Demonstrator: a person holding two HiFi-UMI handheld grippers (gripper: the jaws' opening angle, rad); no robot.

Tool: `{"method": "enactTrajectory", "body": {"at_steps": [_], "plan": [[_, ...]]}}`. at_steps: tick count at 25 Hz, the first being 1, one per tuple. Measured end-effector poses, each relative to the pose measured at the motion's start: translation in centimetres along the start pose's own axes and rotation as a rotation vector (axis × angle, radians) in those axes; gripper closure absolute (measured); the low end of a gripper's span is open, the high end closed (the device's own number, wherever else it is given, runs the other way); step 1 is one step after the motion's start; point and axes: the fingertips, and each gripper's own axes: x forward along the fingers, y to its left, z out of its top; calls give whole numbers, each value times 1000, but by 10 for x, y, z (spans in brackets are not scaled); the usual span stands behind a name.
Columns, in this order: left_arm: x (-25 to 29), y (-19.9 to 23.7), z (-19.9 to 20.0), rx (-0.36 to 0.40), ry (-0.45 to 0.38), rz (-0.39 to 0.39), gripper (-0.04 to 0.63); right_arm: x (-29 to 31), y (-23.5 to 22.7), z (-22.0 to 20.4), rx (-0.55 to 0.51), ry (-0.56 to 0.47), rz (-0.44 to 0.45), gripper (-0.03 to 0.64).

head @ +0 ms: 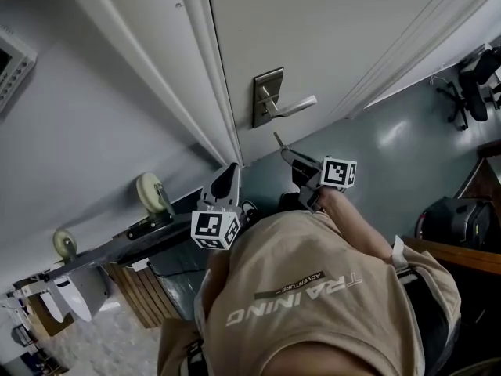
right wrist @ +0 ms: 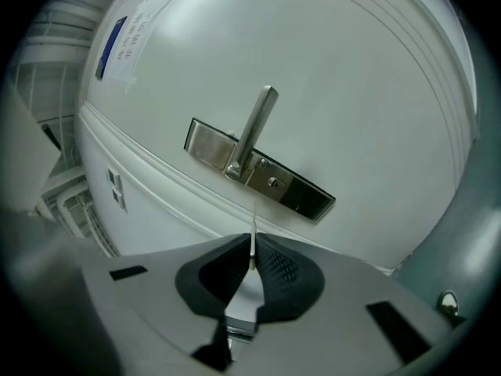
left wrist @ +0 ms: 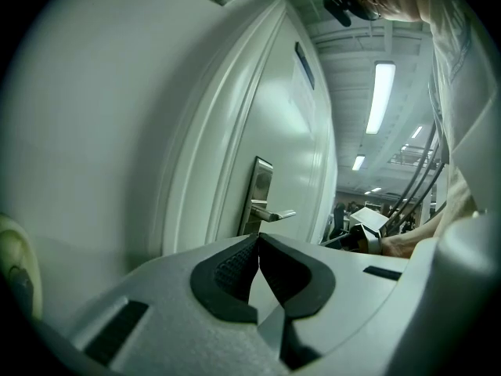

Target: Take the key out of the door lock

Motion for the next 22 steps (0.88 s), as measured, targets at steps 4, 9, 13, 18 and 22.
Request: {"method": "enactTrajectory", "body": {"at_steps": [4,9,13,18,22], "plan": [[6,-17,-1,15,10,8,586,-18,2,12,-89,6,-6,589],[22,-57,2,9,21,9,586,-58,3,31,-337,36,-62,589],[35,-80,3,42,38,32,586,-88,3,45,-508,46,-88,589],[33,-95,-1,5,36,112,586,-106,6,49,-576,62,-38,589],[20,-118,-17,-44,68,165,586,-111,9,49,-659,83,0,589]]}}
